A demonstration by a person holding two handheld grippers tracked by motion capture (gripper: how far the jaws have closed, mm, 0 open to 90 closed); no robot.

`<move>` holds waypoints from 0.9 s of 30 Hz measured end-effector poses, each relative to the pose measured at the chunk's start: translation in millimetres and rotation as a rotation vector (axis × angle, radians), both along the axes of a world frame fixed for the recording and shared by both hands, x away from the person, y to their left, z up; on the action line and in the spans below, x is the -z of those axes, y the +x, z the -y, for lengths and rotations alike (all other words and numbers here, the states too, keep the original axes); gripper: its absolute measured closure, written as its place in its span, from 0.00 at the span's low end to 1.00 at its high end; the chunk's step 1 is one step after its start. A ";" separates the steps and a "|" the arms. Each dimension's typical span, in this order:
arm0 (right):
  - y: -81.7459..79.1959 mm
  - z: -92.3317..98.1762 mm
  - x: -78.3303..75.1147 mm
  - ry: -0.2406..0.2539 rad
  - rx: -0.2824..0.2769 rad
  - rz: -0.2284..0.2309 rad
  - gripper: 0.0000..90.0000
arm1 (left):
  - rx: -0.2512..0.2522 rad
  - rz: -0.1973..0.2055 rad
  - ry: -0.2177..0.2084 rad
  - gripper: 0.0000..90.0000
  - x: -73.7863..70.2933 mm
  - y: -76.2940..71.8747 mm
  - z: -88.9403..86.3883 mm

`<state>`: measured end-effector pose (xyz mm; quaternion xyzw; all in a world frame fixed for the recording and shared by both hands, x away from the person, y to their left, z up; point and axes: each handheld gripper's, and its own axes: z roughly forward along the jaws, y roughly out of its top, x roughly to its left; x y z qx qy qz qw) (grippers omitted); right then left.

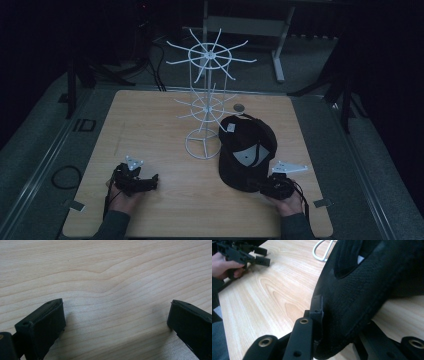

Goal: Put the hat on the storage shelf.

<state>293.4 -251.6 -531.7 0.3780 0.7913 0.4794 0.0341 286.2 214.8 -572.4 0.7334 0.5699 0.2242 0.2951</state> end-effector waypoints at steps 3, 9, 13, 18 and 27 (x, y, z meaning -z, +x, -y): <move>4.0 1.6 -2.4 0.008 0.013 0.003 0.88 | 0.000 0.000 0.000 0.02 0.0 0.0 0.0; 10.4 3.0 -7.8 0.005 0.049 0.017 0.92 | 0.000 0.000 0.000 0.02 0.0 0.0 0.0; 13.6 5.1 -10.0 0.007 0.087 0.025 0.95 | 0.000 -0.001 0.001 0.02 -0.1 0.0 0.0; 19.0 8.2 -13.1 -0.001 0.136 0.032 0.96 | 0.000 0.000 0.000 0.02 0.0 0.0 0.0; 27.0 16.6 -19.1 -0.032 0.213 0.041 0.96 | 0.001 -0.001 0.000 0.02 0.0 0.0 -0.1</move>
